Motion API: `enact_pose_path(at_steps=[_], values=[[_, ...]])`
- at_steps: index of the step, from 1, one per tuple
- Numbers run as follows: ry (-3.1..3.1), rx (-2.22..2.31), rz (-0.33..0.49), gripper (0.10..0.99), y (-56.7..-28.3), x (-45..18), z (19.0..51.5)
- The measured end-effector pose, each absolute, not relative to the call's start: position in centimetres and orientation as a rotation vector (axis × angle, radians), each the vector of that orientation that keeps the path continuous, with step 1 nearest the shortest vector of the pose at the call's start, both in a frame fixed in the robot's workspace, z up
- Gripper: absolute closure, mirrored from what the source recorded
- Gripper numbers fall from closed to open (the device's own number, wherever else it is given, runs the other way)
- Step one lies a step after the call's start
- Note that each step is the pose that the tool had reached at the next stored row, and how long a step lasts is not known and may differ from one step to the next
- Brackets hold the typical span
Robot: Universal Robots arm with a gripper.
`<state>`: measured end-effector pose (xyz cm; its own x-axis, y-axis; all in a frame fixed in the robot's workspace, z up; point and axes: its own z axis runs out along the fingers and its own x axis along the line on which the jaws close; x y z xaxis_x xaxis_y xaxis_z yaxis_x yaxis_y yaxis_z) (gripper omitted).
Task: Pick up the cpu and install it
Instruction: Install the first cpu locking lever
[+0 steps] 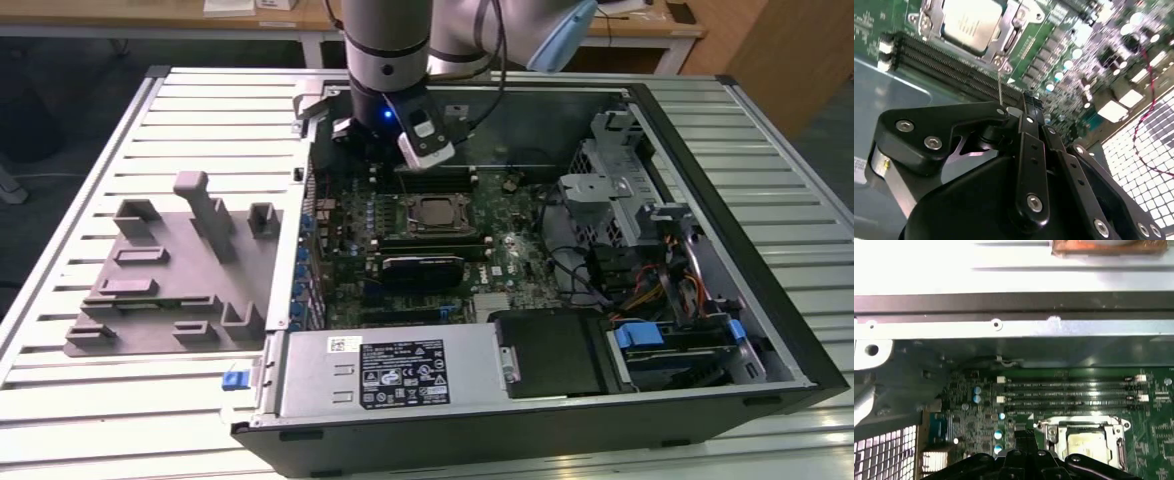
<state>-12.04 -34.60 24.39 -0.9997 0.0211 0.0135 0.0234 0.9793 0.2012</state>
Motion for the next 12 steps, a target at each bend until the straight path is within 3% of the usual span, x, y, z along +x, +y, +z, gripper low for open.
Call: enact_pose_path(at_steps=[7, 12], values=[[-3.104, -0.035, -0.398, 0.98, -34.98, -12.47, 24.27], [-3.086, -0.034, -0.513, 0.98, -35.24, -12.55, 24.25]])
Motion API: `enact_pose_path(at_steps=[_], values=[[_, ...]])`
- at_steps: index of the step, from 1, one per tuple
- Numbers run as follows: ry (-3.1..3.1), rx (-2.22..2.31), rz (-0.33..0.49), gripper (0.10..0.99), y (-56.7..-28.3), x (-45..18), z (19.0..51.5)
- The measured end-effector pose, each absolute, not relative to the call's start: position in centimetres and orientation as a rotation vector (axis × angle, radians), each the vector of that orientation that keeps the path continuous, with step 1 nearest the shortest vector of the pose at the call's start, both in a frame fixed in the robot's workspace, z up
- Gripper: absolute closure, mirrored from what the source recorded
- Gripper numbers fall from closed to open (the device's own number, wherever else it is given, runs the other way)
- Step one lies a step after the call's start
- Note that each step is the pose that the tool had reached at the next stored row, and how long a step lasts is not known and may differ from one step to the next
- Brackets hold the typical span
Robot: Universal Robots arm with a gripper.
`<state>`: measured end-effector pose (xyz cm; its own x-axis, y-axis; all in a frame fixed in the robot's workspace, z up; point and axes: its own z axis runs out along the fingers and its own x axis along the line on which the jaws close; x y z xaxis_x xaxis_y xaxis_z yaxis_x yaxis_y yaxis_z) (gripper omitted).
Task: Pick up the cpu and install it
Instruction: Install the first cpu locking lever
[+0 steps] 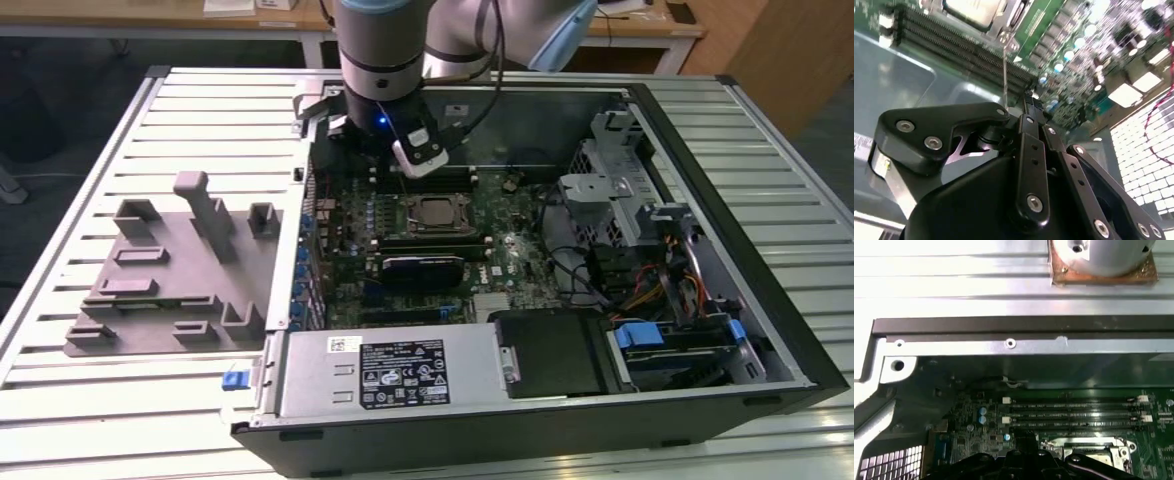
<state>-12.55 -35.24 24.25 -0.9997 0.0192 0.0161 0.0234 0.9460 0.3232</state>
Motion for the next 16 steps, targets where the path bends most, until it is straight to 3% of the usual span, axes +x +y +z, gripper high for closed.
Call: enact_pose_path(at_steps=[16], values=[[-3.086, -0.04, -0.519, 0.98, -35.2, -10.3, 24.2]])
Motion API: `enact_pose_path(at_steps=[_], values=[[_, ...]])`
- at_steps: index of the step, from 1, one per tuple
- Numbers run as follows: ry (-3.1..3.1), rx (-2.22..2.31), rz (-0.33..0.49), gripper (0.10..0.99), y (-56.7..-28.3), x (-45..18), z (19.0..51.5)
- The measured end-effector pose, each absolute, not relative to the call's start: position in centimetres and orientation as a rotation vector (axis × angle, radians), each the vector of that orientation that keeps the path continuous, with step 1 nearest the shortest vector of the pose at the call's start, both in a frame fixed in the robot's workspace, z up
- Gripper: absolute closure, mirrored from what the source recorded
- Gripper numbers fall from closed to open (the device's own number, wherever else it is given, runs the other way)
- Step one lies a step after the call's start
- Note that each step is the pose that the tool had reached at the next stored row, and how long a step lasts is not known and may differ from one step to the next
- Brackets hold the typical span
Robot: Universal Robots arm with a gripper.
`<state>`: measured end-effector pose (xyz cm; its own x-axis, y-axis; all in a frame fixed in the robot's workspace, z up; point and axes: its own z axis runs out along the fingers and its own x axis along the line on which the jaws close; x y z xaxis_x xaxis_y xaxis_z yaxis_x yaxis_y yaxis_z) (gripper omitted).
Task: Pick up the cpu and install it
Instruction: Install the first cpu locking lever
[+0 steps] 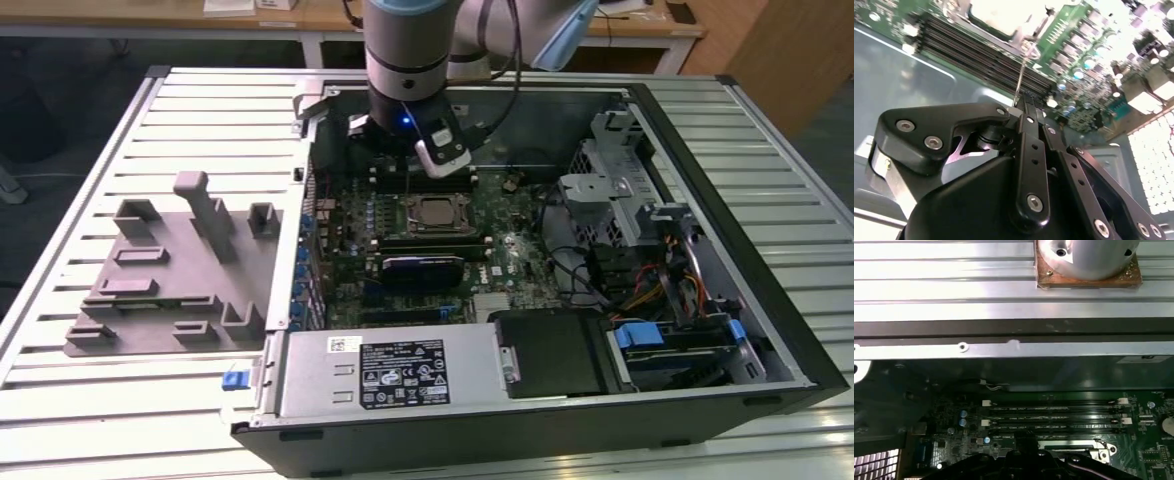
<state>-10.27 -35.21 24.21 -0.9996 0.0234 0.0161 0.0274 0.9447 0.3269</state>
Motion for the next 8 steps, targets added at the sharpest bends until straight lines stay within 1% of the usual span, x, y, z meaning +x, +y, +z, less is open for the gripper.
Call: enact_pose_path(at_steps=[8], values=[[-3.088, -0.054, -0.517, 0.98, -35.1, -8.2, 24.2]])
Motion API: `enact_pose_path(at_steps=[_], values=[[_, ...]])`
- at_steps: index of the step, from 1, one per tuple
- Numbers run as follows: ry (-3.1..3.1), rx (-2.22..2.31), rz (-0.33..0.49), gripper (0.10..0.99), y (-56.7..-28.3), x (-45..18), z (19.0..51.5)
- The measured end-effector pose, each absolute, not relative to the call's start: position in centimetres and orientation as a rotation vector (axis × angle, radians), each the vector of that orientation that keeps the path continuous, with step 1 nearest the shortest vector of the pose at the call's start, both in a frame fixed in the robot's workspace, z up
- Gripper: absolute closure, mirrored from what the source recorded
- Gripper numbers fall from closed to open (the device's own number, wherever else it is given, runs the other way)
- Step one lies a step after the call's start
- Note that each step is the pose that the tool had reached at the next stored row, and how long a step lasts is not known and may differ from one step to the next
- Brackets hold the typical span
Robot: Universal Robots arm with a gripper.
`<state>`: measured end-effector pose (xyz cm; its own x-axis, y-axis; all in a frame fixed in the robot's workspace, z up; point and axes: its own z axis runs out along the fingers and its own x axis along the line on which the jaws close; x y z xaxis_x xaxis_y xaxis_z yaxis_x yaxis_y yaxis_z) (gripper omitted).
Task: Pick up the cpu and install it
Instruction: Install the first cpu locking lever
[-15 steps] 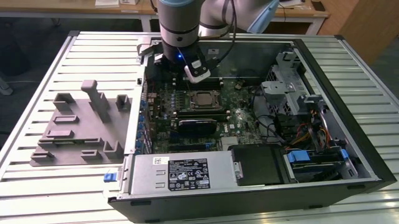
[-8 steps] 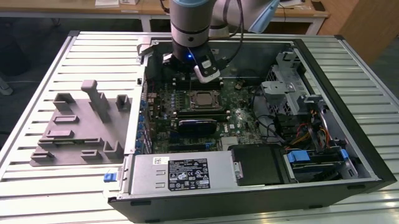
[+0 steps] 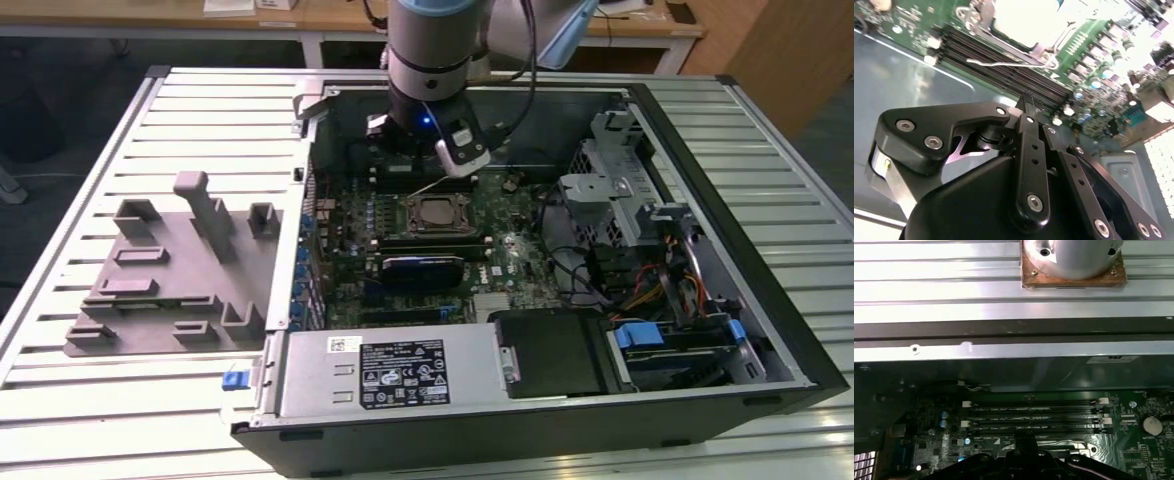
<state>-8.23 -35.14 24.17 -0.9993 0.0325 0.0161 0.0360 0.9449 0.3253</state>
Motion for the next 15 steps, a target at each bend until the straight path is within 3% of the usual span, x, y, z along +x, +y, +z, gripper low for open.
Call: enact_pose_path(at_steps=[7, 15], values=[[-3.091, -0.069, -0.504, 0.98, -35.0, -6.6, 24.2], [-3.11, -0.131, -0.417, 0.98, -34.9, -6.1, 24.1]])
